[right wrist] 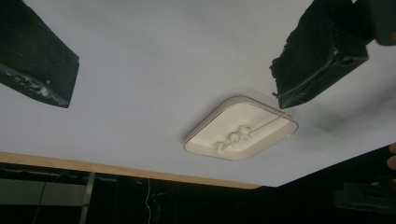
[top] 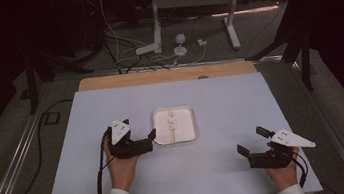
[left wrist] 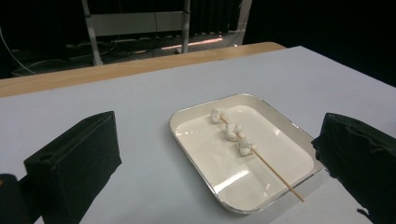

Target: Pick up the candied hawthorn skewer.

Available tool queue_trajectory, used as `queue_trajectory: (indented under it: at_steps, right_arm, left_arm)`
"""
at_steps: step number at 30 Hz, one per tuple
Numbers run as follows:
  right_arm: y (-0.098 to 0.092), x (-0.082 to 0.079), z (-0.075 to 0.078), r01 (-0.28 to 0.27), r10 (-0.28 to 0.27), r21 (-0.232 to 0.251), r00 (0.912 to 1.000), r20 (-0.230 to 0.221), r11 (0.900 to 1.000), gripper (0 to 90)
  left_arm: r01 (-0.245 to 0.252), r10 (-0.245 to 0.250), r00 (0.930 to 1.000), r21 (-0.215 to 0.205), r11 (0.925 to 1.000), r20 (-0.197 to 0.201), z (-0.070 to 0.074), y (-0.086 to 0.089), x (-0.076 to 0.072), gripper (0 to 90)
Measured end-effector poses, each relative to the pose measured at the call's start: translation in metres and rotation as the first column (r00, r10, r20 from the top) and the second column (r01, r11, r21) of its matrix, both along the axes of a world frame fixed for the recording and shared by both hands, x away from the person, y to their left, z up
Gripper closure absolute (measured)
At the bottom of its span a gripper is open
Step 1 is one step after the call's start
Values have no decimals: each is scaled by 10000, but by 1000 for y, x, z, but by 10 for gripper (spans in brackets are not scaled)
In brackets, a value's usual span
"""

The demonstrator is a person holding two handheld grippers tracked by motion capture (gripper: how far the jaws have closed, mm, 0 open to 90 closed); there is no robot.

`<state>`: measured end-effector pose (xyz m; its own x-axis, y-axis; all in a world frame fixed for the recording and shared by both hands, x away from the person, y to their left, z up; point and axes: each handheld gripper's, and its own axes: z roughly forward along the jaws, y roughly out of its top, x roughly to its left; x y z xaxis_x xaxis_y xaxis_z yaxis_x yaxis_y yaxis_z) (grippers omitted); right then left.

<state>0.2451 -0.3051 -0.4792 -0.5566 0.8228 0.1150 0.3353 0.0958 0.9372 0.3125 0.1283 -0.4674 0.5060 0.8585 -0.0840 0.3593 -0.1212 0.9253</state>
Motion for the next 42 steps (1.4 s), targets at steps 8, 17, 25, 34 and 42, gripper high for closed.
queue_trajectory:
  at_steps: [8, 17, 25, 34, 42]
  right_arm:
    - [-1, 0, 0, 27, -27, -27, 10000, -7, 10000, 0]
    - [-1, 1, -1, 20, -21, -34, 10000, -14, 10000, 0]
    - [-1, 1, -1, 9, -9, -52, 10000, -25, 10000, 0]
    - [-1, 1, -1, 9, -9, -61, 10000, -44, 10000, 0]
    - [-2, 1, -1, 19, -20, -30, 10000, -81, 10000, 0]
  left_arm:
    - [5, 5, 9997, 393, 9992, -256, -13, -15, 10, 4]
    - [24, 10, 9981, 540, 9985, -619, -25, -26, 19, 4]
    - [8, 65, 9930, 616, 9981, -1179, -32, -38, 27, 17]
    - [250, -74, 9833, 947, 9952, -1818, -38, -63, 30, 25]
    - [628, -211, 9683, 1609, 9850, -2487, -44, -80, 34, 176]
